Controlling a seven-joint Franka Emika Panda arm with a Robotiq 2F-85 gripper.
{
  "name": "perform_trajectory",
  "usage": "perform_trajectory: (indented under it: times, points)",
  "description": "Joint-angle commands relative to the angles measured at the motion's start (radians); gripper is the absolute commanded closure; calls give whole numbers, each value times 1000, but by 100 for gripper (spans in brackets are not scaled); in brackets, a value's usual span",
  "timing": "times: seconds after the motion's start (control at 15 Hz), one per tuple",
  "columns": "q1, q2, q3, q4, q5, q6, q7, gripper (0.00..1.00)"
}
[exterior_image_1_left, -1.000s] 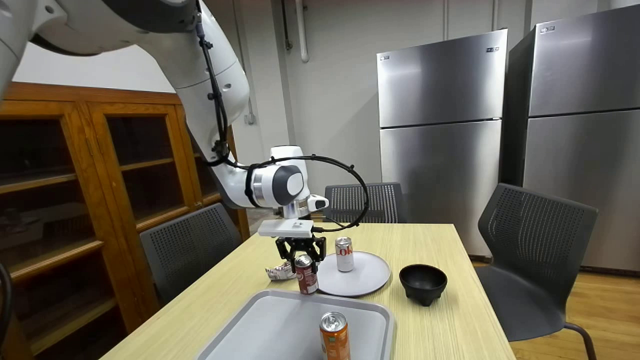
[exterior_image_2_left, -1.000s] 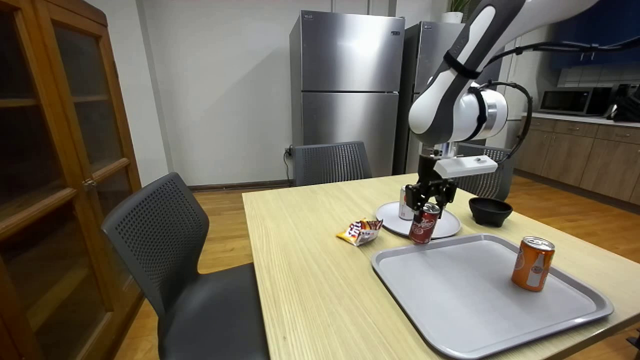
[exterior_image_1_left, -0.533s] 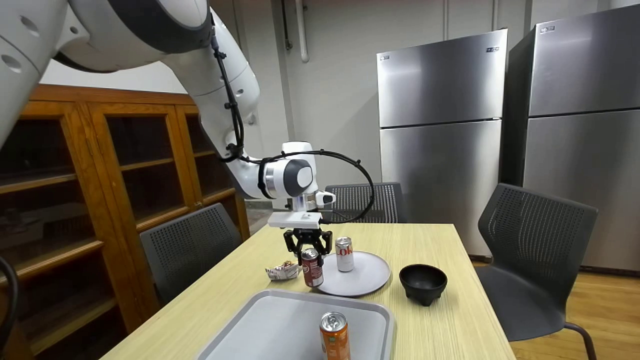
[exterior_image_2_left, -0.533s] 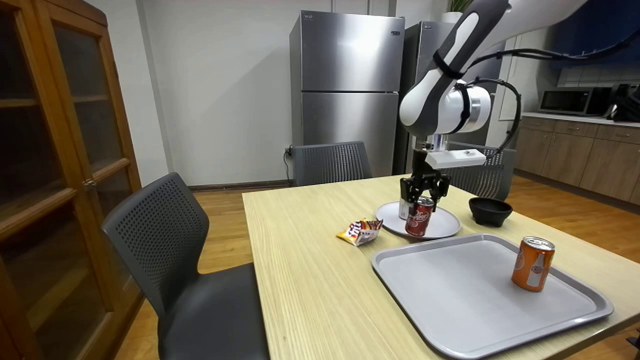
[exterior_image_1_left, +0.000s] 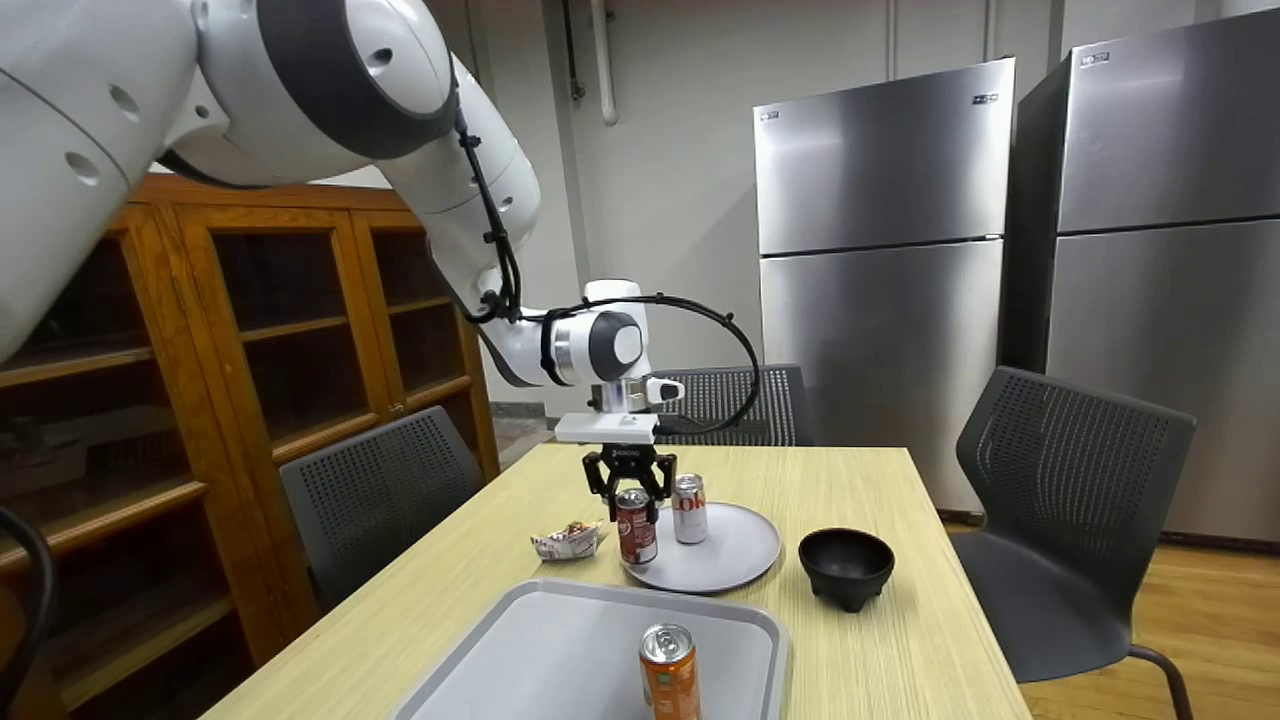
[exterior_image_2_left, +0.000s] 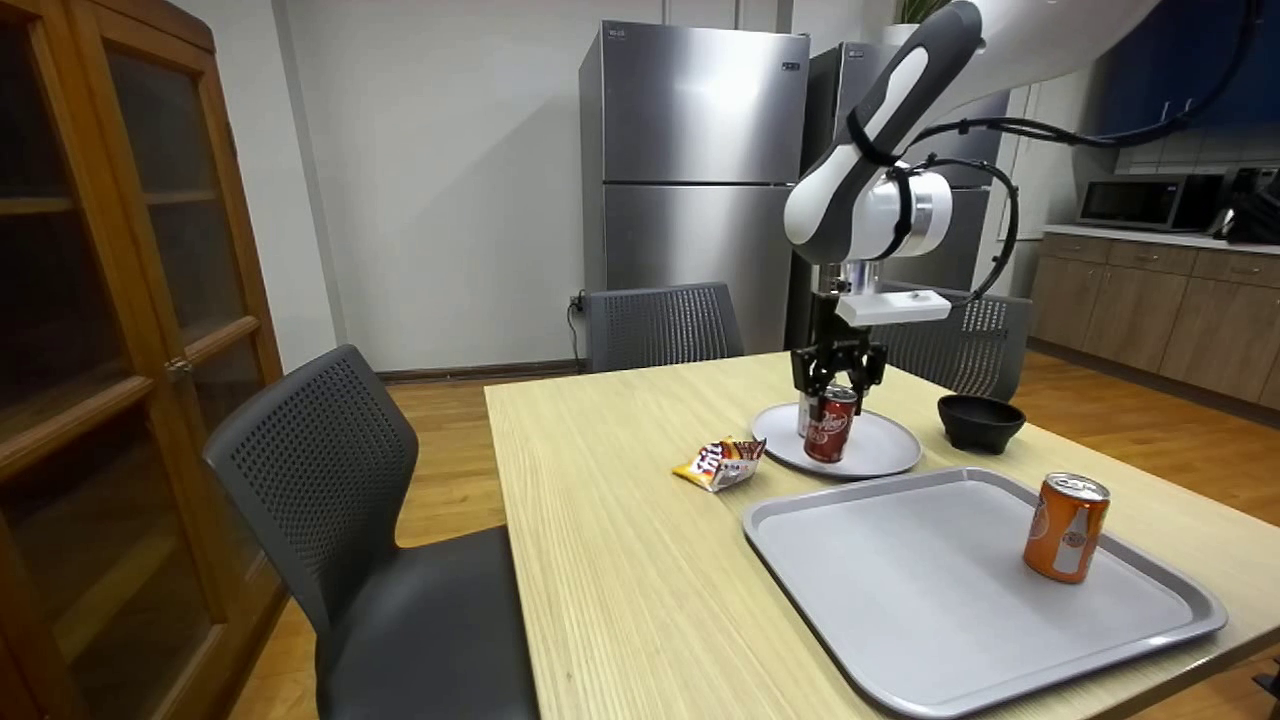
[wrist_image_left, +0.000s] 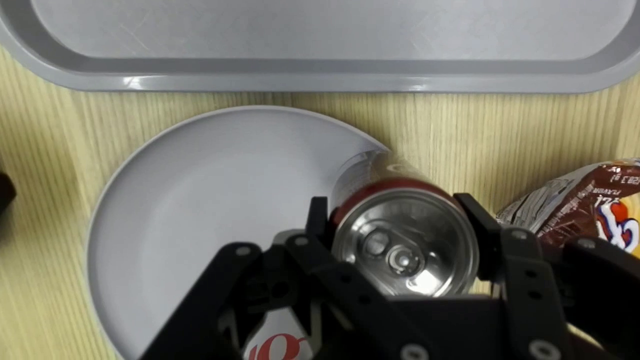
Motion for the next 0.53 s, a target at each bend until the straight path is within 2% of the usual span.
perform_trajectory:
  times: [0.0, 0.47]
  points:
    - [-13, 59, 11, 122, 15, -89, -17, 62]
    - [-11, 140, 4, 245, 9, -163, -8, 62]
